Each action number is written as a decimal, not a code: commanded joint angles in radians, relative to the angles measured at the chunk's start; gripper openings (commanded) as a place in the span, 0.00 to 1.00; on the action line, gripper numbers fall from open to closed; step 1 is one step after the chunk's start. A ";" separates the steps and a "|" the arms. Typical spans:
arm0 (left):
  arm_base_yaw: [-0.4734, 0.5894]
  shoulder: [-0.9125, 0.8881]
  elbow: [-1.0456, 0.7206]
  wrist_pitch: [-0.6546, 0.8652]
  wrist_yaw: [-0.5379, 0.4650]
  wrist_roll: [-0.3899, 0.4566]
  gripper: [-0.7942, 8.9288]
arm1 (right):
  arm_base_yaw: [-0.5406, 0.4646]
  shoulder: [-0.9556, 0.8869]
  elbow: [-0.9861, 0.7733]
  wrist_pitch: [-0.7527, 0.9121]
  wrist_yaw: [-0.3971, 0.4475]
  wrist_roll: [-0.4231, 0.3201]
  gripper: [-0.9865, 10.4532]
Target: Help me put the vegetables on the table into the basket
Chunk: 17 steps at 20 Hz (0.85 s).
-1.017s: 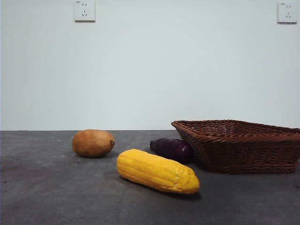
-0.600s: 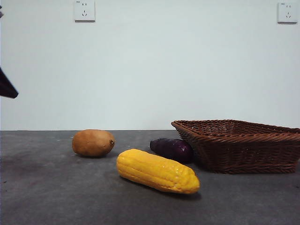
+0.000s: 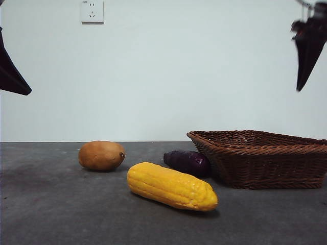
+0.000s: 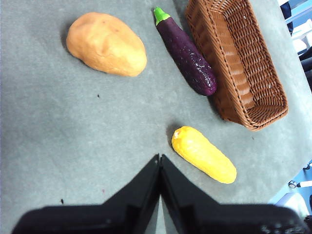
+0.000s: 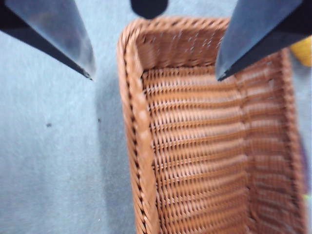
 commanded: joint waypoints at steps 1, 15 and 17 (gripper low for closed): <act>0.000 0.004 0.000 0.000 0.008 0.025 0.08 | 0.001 0.099 0.056 -0.017 0.002 -0.033 0.45; 0.000 0.007 0.000 -0.006 0.003 0.037 0.08 | 0.042 0.470 0.344 -0.058 0.017 -0.069 0.61; 0.000 0.007 0.000 0.013 0.003 0.059 0.08 | 0.050 0.492 0.359 -0.053 0.013 -0.071 0.53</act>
